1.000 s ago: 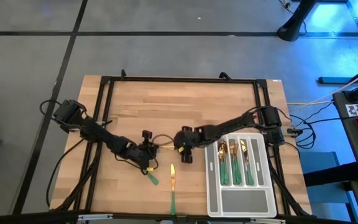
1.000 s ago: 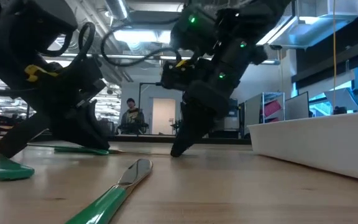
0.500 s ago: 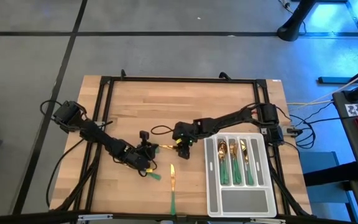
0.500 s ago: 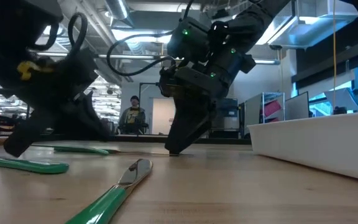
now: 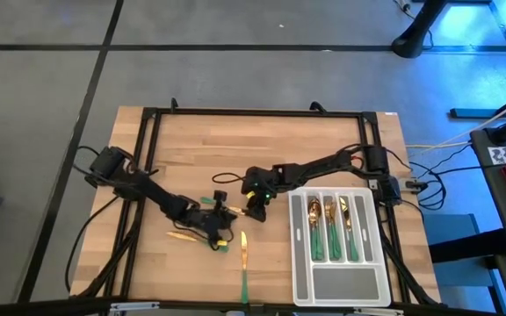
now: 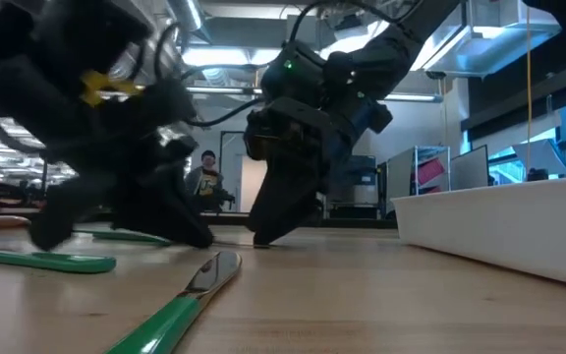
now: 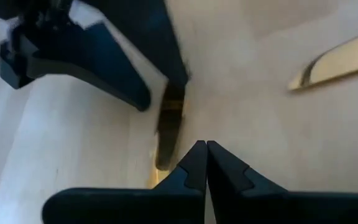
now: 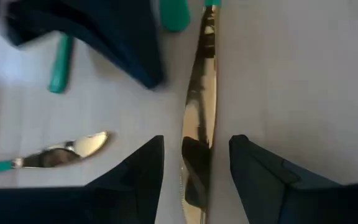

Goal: Sort silverware
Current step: Put the top center green knife into the silverware rack

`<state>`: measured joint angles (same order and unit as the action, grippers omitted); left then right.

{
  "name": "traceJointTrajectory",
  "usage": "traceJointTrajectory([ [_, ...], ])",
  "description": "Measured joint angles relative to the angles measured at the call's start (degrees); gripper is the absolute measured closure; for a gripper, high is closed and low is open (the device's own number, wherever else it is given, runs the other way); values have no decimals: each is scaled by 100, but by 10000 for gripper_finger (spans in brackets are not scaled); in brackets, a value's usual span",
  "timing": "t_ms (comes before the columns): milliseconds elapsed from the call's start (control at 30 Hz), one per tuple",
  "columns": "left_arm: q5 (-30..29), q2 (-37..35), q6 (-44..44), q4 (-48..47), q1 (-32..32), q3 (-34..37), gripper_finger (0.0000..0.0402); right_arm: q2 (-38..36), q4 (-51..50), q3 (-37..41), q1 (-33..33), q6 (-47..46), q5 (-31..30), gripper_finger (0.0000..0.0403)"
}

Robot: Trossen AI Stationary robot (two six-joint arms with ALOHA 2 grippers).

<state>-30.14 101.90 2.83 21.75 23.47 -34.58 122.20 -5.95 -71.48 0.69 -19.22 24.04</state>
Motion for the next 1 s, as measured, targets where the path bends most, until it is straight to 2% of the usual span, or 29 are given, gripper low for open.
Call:
traceJointTrajectory([
  [167,267,401,-210,114,-415,-197,401,53,220,3,-11,-33,340,221],
  [333,725,537,-439,169,-652,-211,401,54,277,6,-9,-198,376,221],
  [567,684,673,-649,266,-659,-212,401,88,573,14,-8,-466,392,221],
  [700,659,701,-669,393,-665,-210,401,157,608,0,44,-436,146,223],
  [833,618,709,-720,425,-670,-203,401,196,546,-11,202,-179,-351,251],
  [1000,597,709,-727,431,-665,-197,401,176,252,-34,415,201,-1043,320],
])
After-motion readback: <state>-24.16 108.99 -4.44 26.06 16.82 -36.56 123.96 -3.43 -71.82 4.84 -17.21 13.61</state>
